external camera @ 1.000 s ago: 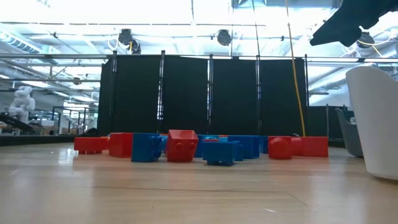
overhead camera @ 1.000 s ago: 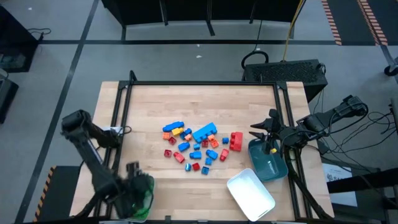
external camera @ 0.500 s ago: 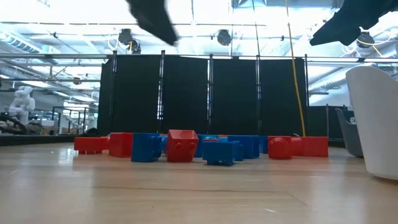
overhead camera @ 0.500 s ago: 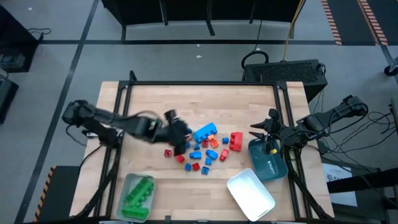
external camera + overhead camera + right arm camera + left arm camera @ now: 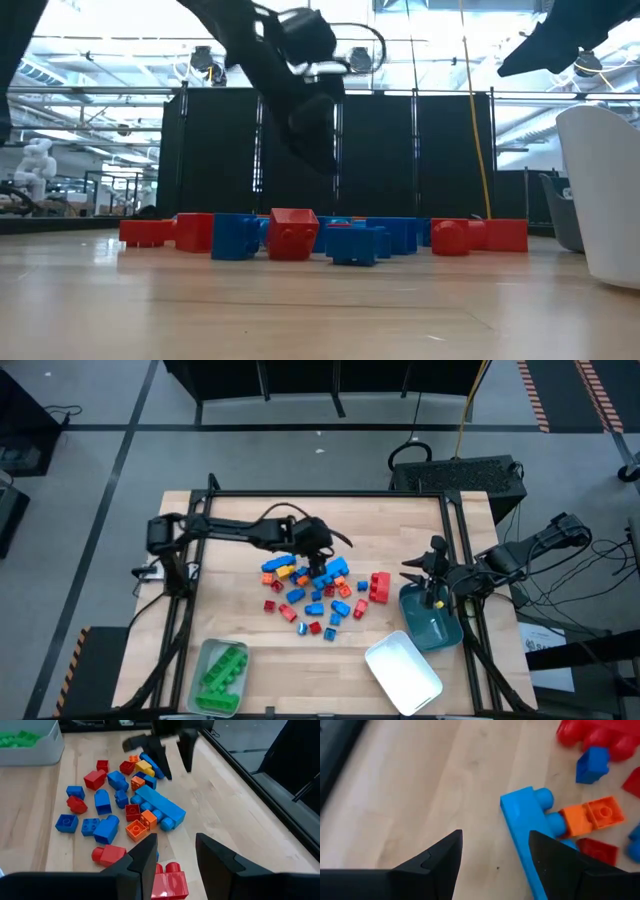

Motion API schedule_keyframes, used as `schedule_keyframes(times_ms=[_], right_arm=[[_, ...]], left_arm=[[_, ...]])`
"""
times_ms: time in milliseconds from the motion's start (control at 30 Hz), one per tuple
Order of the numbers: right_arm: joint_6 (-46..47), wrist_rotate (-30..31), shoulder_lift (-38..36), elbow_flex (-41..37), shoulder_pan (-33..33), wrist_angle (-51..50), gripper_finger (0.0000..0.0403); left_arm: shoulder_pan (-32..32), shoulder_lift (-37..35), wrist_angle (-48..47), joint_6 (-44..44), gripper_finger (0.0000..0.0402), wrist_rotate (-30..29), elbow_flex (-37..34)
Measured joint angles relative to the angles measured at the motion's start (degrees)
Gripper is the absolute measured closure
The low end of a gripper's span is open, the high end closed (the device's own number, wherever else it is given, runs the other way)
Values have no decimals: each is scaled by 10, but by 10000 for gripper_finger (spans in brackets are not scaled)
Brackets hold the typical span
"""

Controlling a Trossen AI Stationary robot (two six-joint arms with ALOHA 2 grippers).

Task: Sort blocks by size
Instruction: Put the rectangular blue game piece into the gray bin

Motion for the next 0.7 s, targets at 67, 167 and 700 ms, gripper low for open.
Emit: schedule_keyframes(times_ms=[67, 167, 700], right_arm=[[-3, -1, 3, 0, 0, 0, 284], [-5, -2, 7, 0, 0, 0, 284], [-5, -1, 13, 0, 0, -8, 284]], left_arm=[[2, 21, 15, 0, 171, 15, 0], [2, 49, 31, 0, 171, 37, 0], [-25, 73, 12, -25, 171, 58, 27]])
